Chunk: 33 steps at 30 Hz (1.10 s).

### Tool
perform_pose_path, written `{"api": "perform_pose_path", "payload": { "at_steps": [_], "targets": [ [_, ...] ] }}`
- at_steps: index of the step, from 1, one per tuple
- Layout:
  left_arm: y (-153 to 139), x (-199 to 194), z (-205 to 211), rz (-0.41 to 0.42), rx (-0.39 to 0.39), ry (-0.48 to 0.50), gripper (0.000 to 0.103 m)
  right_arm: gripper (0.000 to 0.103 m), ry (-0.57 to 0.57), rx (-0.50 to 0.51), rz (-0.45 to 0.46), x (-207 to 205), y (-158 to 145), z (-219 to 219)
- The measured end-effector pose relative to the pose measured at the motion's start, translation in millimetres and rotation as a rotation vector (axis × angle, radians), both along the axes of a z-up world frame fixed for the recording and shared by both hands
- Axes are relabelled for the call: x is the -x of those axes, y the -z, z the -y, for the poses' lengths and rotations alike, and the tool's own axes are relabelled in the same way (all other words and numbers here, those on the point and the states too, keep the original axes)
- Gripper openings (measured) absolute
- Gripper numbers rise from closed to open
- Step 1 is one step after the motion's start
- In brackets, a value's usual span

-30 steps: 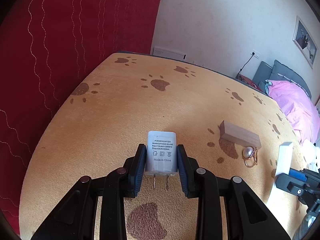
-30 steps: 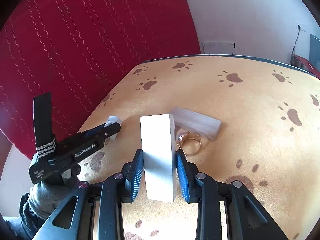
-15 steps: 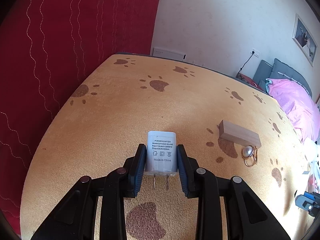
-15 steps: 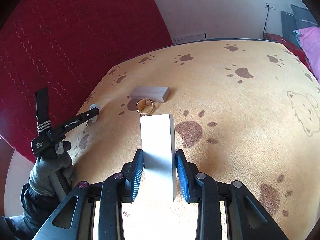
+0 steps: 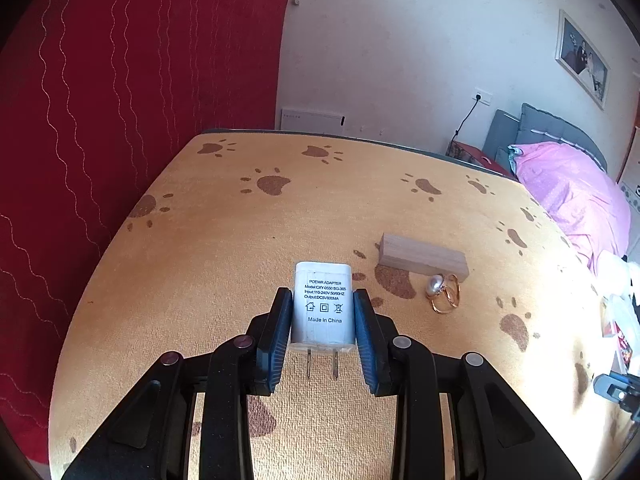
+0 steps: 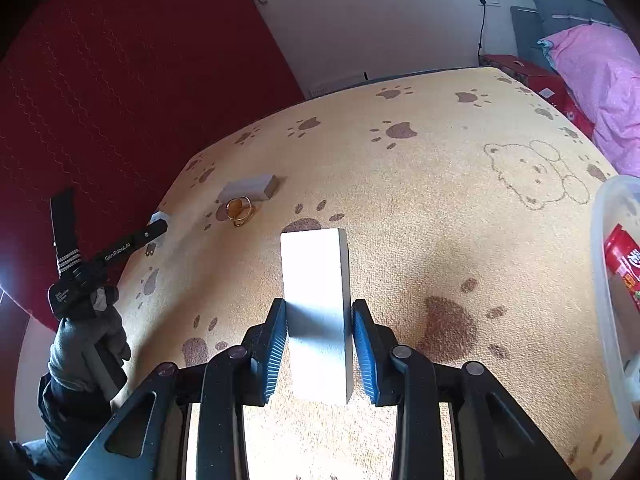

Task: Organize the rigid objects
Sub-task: 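Carry the white block to the bowl with the right gripper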

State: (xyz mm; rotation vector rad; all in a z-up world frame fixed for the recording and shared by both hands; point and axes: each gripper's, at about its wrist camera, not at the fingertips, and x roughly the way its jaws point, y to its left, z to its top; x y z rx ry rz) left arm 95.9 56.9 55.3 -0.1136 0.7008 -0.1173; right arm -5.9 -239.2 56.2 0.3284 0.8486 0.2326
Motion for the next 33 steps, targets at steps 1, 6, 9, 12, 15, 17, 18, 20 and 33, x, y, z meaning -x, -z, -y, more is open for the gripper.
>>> {"api": "perform_pose_path", "payload": {
  "at_steps": [1, 6, 9, 12, 15, 17, 18, 20, 33],
  "targets": [
    [-1, 3, 1, -0.001, 0.003, 0.001, 0.032, 0.035, 0.005, -0.002, 0.001, 3, 0, 3],
    [-4, 16, 8, -0.007, 0.019, 0.014, 0.032, 0.035, 0.031, -0.017, 0.008, 11, 0, 15],
    [-7, 24, 18, -0.004, 0.019, 0.033, 0.032, 0.035, 0.040, -0.022, 0.015, 15, -1, 21],
    [-10, 31, 29, -0.001, 0.018, 0.057, 0.032, 0.035, 0.054, -0.023, 0.026, 20, -3, 29],
    [-12, 38, 42, 0.001, 0.017, 0.084, 0.032, 0.035, 0.077, -0.024, 0.033, 25, -4, 39],
    [-14, 41, 52, 0.001, 0.015, 0.104, 0.032, 0.035, 0.098, -0.025, 0.035, 29, -3, 48],
    [-14, 43, 57, 0.001, 0.014, 0.114, 0.032, 0.035, 0.109, -0.028, 0.035, 31, -2, 53],
    [-16, 46, 69, 0.000, 0.011, 0.138, 0.032, 0.035, 0.132, -0.032, 0.036, 35, -1, 63],
    [-22, 64, 152, -0.001, -0.012, 0.299, 0.032, 0.035, 0.324, 0.008, 0.082, 63, -8, 139]
  ]
}}
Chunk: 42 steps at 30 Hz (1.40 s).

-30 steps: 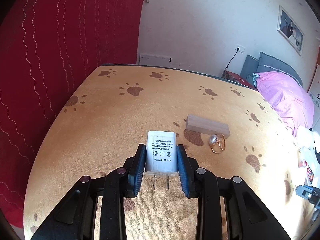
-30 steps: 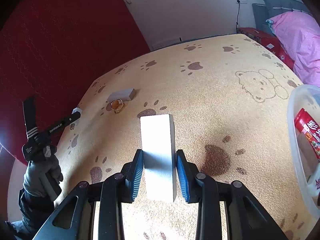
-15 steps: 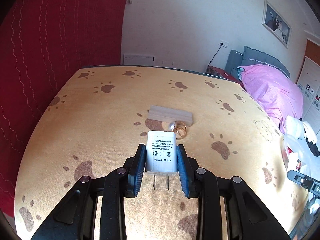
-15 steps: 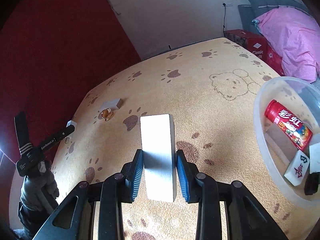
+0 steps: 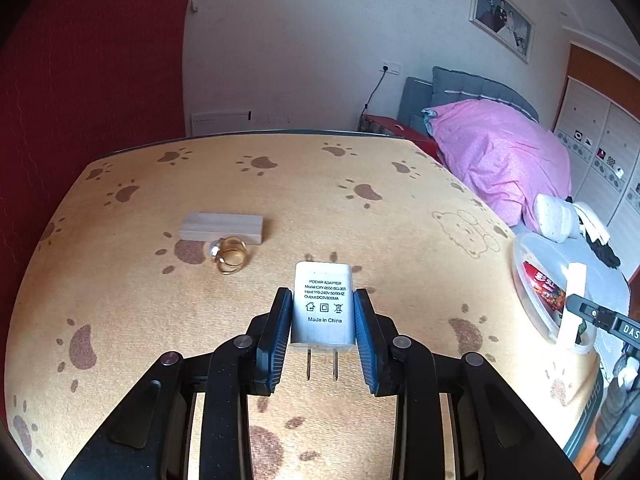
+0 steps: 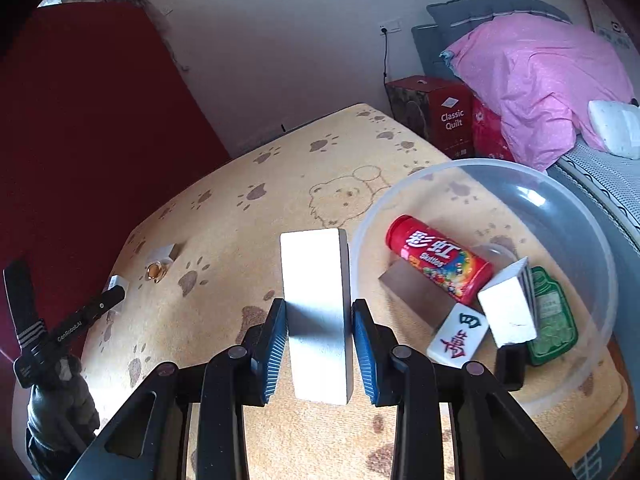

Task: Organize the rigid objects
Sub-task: 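Carry the white block to the bowl with the right gripper, then lower the white block into the bowl and open the right gripper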

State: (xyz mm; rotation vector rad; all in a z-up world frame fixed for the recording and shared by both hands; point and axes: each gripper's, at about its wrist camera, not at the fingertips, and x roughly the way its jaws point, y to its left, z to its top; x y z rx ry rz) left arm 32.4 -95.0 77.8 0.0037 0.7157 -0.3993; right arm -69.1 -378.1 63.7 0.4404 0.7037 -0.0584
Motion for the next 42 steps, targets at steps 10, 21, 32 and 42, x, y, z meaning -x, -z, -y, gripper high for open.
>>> {"api": "perform_pose_path", "payload": {
  "at_steps": [10, 21, 32, 42],
  "targets": [
    [1, 10, 56, -0.007, -0.034, 0.100, 0.032, 0.035, 0.125, -0.003, 0.016, 14, 3, 53],
    [0, 24, 106, -0.011, -0.066, 0.201, 0.032, 0.036, 0.183, -0.024, 0.054, 7, 3, 85],
    [7, 34, 155, -0.049, -0.069, 0.321, 0.032, 0.043, 0.165, 0.043, 0.053, 17, 8, 81],
    [8, 39, 200, -0.081, -0.038, 0.420, 0.032, 0.060, 0.145, 0.158, 0.058, 28, 10, 68]
  ]
}}
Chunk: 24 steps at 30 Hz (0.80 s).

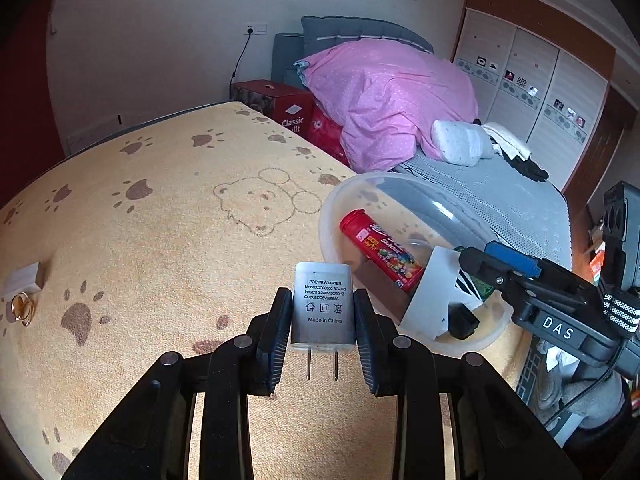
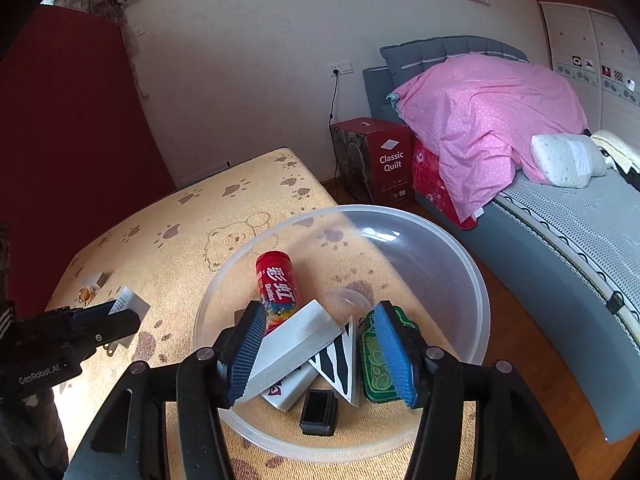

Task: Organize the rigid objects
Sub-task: 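Lower the white block into the bowl and open the right gripper, then lower the white charger into the bowl and open the left gripper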

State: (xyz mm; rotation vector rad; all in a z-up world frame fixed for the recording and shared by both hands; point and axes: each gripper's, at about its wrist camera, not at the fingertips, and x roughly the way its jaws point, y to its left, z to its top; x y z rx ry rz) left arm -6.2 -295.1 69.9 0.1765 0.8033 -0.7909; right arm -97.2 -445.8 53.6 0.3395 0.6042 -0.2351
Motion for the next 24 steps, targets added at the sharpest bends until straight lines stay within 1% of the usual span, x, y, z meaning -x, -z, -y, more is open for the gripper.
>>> {"api": "perform_pose_path", "payload": {
  "at_steps": [4, 10, 12, 13, 15, 16, 24],
  "targets": [
    [4, -1, 19, -0.026, 0.004, 0.034, 0.032, 0.060, 0.000, -0.021, -0.001, -1, 4, 3],
    [5, -3, 44, -0.044, 0.028, 0.087, 0.032, 0.061, 0.036, -0.050, 0.015, 5, 4, 16],
    [6, -3, 51, -0.047, 0.036, 0.109, 0.033, 0.061, 0.044, -0.059, 0.017, 6, 5, 19],
    [8, -3, 54, -0.052, 0.044, 0.117, 0.036, 0.061, 0.046, -0.063, 0.017, 5, 5, 20],
    [9, -4, 55, -0.066, 0.052, 0.106, 0.065, 0.062, 0.046, -0.069, 0.016, 5, 7, 21],
    [10, -5, 54, -0.065, 0.059, 0.096, 0.067, 0.062, 0.044, -0.072, 0.015, 5, 7, 21],
    [3, -11, 37, -0.041, 0.045, 0.049, 0.067, 0.063, 0.044, -0.086, 0.018, 6, 10, 22]
  ]
}}
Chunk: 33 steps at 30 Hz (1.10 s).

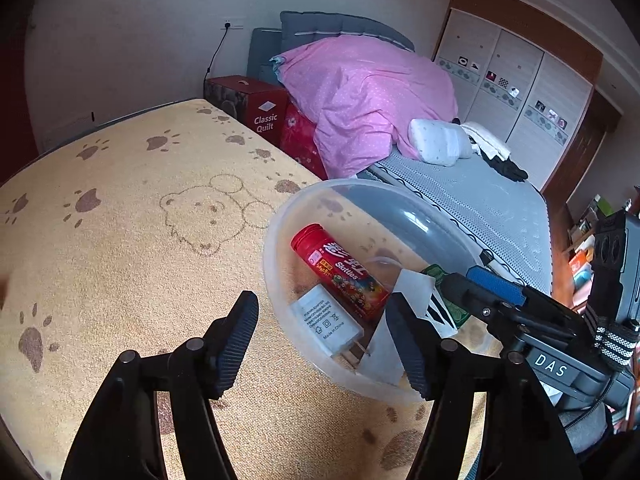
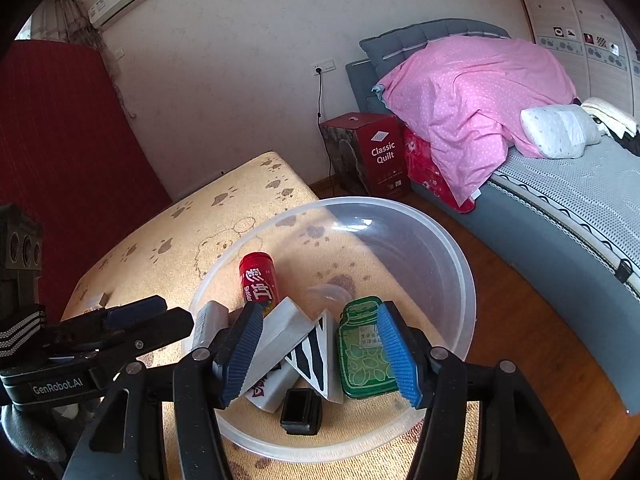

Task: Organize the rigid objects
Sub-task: 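Lower the white charger into the bowl and open the left gripper, then move the left gripper to the gold ring and grasp it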

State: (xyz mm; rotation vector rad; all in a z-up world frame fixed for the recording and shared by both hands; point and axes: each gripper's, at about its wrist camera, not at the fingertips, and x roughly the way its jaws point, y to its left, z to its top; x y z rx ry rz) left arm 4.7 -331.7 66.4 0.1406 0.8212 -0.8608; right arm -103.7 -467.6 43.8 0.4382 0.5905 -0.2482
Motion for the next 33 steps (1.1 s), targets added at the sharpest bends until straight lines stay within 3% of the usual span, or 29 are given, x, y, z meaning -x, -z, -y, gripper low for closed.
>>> {"api": "perform_pose_path", "payload": {
  "at_steps": [8, 17, 26, 33],
  "targets": [
    [3, -14, -24, -0.005, -0.031, -0.098, 0.076, 0.067, -0.017, 0.009, 0.000, 0, -2, -8],
    [4, -33, -65, -0.008, -0.049, -0.205, 0.076, 0.068, -0.042, 0.026, -0.002, -3, -5, -21],
    [1, -48, -114, 0.043, -0.074, -0.320, 0.076, 0.068, -0.083, 0.045, -0.007, -7, -6, -39],
    [5, -60, -155, 0.020, -0.064, -0.387, 0.076, 0.068, -0.108, 0.062, -0.012, -13, -8, -55]
  ]
}}
